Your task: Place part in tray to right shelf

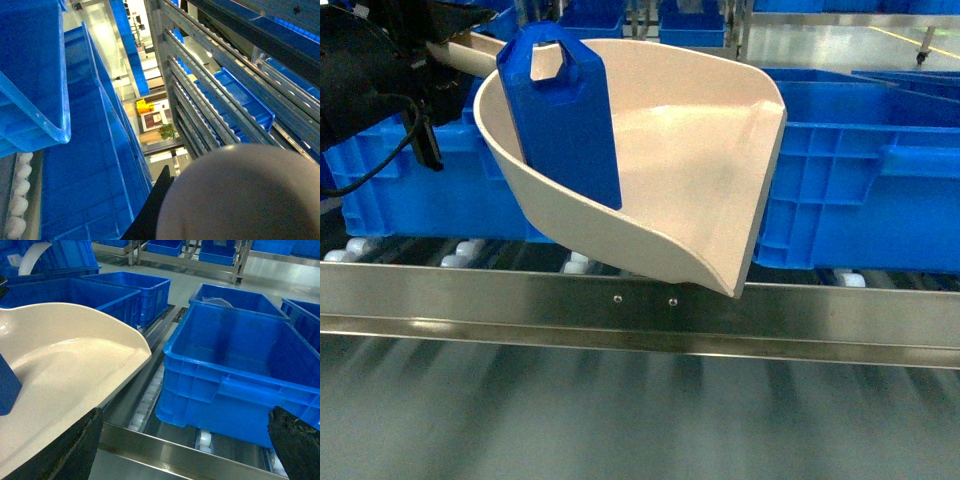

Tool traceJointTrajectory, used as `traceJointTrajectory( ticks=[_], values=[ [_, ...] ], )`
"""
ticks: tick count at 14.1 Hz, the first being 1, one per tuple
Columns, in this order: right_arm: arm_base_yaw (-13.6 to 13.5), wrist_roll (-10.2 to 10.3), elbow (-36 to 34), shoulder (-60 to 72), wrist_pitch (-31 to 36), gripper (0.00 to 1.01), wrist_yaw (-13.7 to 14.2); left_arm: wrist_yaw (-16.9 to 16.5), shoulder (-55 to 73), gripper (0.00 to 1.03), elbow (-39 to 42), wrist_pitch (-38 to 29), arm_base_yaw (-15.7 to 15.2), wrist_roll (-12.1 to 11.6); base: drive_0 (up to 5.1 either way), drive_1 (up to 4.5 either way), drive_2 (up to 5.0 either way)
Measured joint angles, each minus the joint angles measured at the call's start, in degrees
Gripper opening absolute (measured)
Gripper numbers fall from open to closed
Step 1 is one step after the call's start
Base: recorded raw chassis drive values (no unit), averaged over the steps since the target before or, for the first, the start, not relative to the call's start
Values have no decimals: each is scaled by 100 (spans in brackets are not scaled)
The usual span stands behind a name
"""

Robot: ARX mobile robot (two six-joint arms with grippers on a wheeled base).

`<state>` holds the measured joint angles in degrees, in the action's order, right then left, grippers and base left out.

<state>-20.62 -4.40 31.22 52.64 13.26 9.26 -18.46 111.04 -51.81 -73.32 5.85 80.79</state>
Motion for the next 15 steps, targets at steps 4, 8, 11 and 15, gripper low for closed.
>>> traceJointTrajectory(
  ticks=[4, 8, 11, 15],
  values=[
    [0, 0, 0, 0, 0, 98, 0, 0, 0, 12, 0, 0, 0, 0, 0, 0, 0],
    [0, 0, 0, 0, 2, 98, 0, 0, 0, 12, 0, 0, 0, 0, 0, 0, 0],
    [0, 0, 0, 0, 2, 98, -2, 0, 0, 12, 0, 0, 0, 0, 0, 0, 0],
    [0, 0, 0, 0, 2, 98, 0, 0, 0, 12, 0, 0, 0, 0, 0, 0, 0]
  ],
)
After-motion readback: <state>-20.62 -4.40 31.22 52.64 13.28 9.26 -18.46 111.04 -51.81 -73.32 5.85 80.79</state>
